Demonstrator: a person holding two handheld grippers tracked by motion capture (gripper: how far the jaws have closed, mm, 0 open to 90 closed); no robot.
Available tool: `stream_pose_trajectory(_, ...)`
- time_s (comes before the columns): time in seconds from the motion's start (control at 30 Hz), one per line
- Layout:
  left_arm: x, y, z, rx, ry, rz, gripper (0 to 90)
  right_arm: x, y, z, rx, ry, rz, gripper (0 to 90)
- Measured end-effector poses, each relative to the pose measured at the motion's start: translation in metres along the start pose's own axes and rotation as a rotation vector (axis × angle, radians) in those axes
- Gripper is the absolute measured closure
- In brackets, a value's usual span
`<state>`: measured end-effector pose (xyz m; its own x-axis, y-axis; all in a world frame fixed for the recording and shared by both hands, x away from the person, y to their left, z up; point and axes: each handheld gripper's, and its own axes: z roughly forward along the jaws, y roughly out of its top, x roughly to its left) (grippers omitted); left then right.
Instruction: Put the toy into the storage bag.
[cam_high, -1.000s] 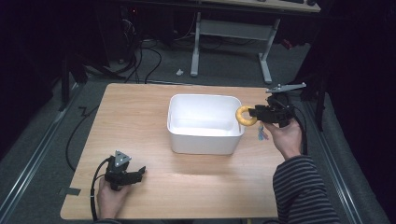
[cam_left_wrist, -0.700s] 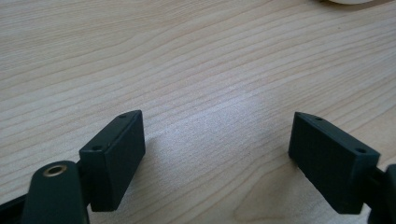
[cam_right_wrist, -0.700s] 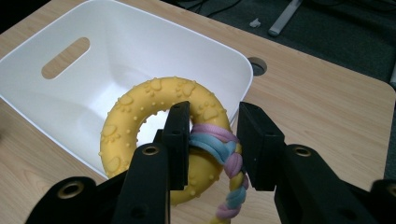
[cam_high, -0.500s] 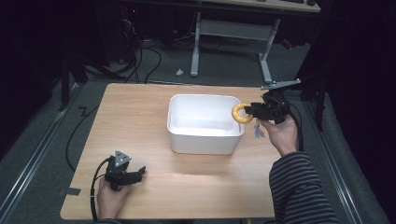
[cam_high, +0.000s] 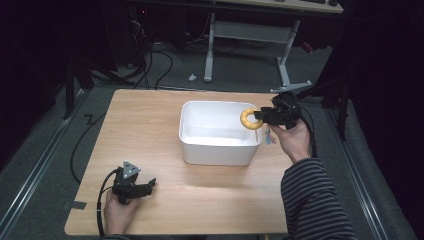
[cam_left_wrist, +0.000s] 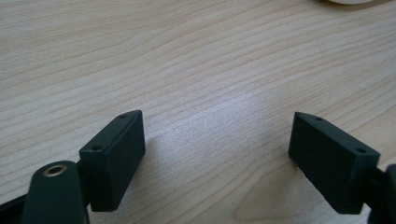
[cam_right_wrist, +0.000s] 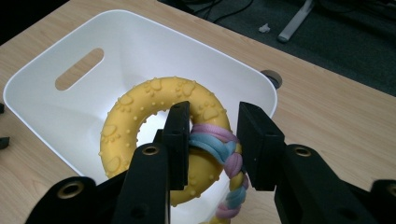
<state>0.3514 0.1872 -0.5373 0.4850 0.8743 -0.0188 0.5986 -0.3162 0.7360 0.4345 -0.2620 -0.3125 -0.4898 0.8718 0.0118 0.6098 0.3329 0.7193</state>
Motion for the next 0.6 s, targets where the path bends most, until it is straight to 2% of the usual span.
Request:
stream_pose_trajectory(0.37, 0.000, 0.000, 0.000, 0.000, 0.000, 0.000, 19.0, 0.011, 0.011, 0.011, -0.002, 0.015, -0.024, 65.9)
stream_pose_trajectory(0.6, 0.000, 0.000, 0.000, 0.000, 0.000, 0.000, 19.0, 0.018, 0.015, 0.026, 0.001, 0.038, -0.020, 65.9)
